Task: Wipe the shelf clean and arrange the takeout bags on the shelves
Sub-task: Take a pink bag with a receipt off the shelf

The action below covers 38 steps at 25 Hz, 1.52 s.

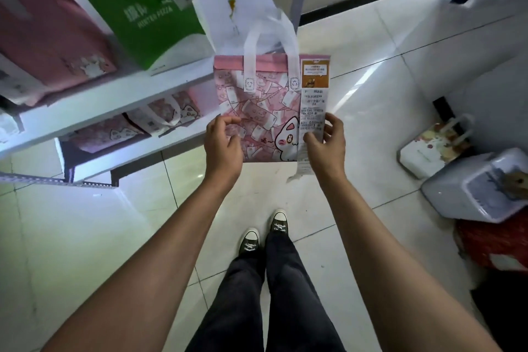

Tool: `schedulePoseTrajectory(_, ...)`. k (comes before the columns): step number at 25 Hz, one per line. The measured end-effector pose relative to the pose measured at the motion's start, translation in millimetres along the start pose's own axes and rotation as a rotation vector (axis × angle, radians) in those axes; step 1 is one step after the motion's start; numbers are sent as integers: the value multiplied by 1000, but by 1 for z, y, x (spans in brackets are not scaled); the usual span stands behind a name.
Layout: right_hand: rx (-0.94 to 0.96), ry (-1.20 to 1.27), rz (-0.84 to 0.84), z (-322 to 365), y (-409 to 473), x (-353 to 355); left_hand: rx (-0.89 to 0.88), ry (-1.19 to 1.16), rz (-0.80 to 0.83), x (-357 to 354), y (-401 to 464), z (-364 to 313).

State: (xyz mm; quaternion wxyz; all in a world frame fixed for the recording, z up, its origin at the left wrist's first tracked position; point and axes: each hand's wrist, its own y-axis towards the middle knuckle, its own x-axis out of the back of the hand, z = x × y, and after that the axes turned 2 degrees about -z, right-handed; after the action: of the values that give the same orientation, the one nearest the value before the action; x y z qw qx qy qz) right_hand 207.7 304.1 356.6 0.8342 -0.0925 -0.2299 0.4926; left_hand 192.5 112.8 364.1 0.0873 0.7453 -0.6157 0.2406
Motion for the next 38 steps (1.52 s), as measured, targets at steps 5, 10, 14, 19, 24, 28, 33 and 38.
schedulePoseTrajectory(5,90,94,-118,63,-40,60,-161,-60,78,14,-23,-84)
schedulePoseTrajectory(10,174,166,-265,105,-63,121,-254,-158,230,8,-39,-163)
schedulePoseTrajectory(14,222,236,-377,128,-67,175,-359,-182,305,-19,-51,-223)
schedulePoseTrajectory(19,270,321,-500,146,-51,257,-467,-201,349,-81,-71,-298)
schedulePoseTrajectory(24,279,393,-617,158,-21,349,-511,-269,431,-160,-96,-370)
schedulePoseTrajectory(28,331,395,-685,166,0,415,-564,-277,480,-221,-109,-412)
schedulePoseTrajectory(33,342,409,-752,172,33,474,-582,-311,579,-285,-112,-455)
schedulePoseTrajectory(38,353,443,-825,191,87,523,-624,-340,668,-352,-90,-506)
